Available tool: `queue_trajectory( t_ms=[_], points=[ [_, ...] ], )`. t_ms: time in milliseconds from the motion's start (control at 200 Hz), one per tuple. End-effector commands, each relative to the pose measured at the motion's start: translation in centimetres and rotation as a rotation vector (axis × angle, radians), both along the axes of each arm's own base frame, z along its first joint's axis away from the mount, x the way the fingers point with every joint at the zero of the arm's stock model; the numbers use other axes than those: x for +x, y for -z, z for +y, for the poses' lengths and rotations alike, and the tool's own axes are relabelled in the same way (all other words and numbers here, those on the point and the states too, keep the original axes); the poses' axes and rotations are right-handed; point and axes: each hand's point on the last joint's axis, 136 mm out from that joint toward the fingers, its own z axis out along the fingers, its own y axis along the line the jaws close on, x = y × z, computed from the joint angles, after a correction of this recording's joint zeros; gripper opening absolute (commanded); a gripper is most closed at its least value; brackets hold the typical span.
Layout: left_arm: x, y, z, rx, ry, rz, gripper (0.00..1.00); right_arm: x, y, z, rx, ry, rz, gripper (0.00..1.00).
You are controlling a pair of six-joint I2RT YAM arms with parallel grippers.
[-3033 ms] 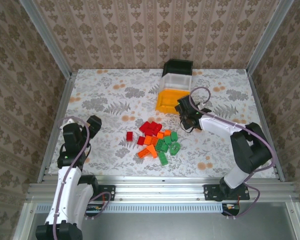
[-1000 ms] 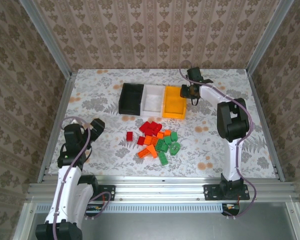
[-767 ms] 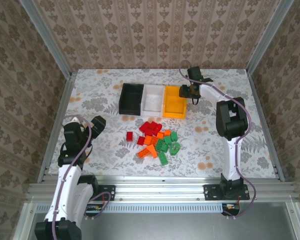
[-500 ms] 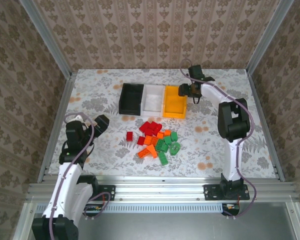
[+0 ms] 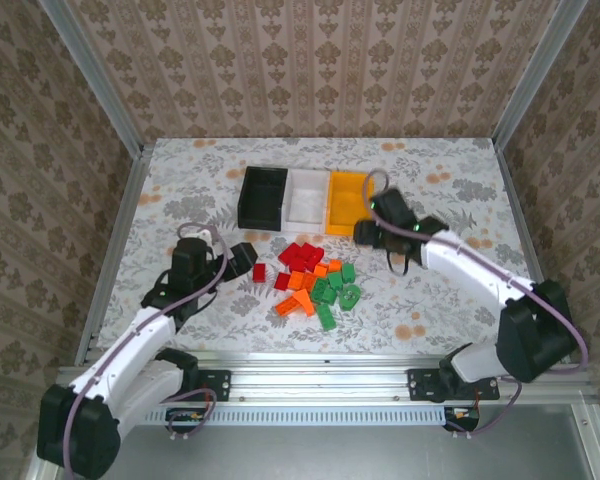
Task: Sort the legos into containers by color
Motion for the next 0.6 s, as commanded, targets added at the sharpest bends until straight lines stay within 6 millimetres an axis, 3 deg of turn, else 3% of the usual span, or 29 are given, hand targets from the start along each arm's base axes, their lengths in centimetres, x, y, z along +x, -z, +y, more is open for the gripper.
queue_trajectory(
  t_ms=[0,80,180,595],
  points=[
    [0.0,0.2,-0.9,0.028,0.026,0.003,0.91,-4.6,2.6,-0.3,0.011,0.084,0.068,0.66],
    [-0.4,0.5,-1.7,0.030,0.048,0.003,0.91,-7.2,3.5,-0.1,-0.036,0.060,0.125,0.71],
    [-0.8,0.6,-2.0,0.026,0.052,-0.008,0.91,-8.6,4.3,0.2,-0.067,0.050,0.148,0.81],
    [-1.3,0.6,-1.3,0.035,0.015,-0.030,0.93,-8.1,7.5,3.3,-0.104,0.079,0.208,0.81]
  ],
)
